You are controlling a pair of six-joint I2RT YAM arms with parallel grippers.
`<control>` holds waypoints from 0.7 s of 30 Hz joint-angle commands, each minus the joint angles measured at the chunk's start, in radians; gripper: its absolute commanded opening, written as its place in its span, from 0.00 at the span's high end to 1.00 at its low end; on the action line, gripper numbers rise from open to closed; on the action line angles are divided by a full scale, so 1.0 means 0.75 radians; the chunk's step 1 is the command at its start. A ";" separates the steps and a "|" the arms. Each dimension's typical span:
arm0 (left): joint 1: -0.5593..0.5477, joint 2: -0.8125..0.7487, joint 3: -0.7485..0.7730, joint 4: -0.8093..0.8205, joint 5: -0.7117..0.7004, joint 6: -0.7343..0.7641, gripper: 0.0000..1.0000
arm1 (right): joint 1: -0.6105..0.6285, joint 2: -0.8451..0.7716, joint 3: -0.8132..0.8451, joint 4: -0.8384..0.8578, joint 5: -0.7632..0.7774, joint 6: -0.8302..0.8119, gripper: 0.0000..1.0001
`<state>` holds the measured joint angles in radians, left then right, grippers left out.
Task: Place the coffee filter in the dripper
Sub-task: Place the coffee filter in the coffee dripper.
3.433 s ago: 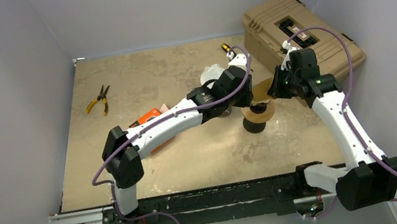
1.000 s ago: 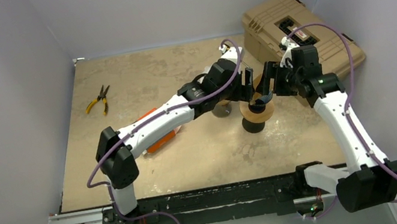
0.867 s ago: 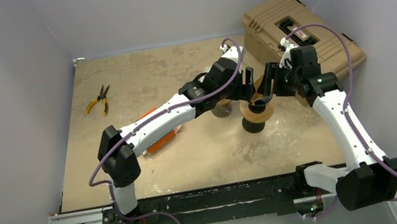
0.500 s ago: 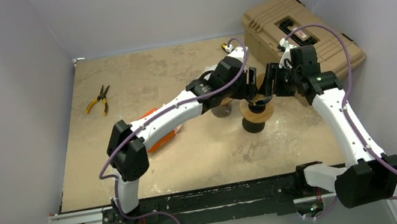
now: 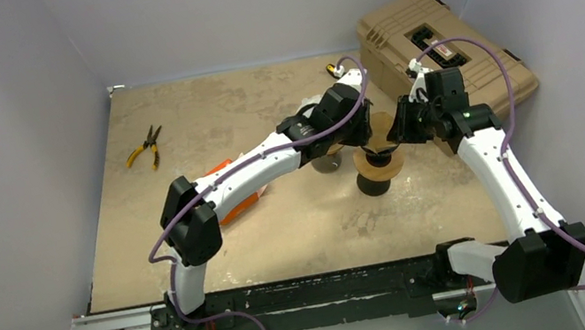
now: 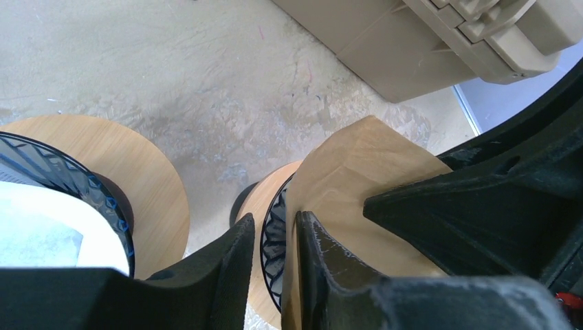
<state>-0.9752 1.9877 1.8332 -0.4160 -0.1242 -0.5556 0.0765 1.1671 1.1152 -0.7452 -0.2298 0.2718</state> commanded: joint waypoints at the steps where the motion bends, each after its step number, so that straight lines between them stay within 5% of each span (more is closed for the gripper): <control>1: 0.004 0.009 0.071 -0.018 -0.046 0.021 0.74 | 0.001 -0.020 -0.002 0.002 0.002 -0.016 0.77; 15: 0.002 0.008 0.076 -0.034 -0.057 0.031 0.87 | 0.002 -0.031 0.031 -0.017 0.066 -0.006 1.00; 21: 0.002 -0.008 0.068 -0.023 -0.037 0.028 0.86 | 0.001 -0.045 0.064 -0.022 0.080 0.005 0.97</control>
<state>-0.9756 1.9881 1.8462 -0.4427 -0.1448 -0.5552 0.0784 1.1637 1.1172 -0.7506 -0.2008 0.2771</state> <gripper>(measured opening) 0.134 0.031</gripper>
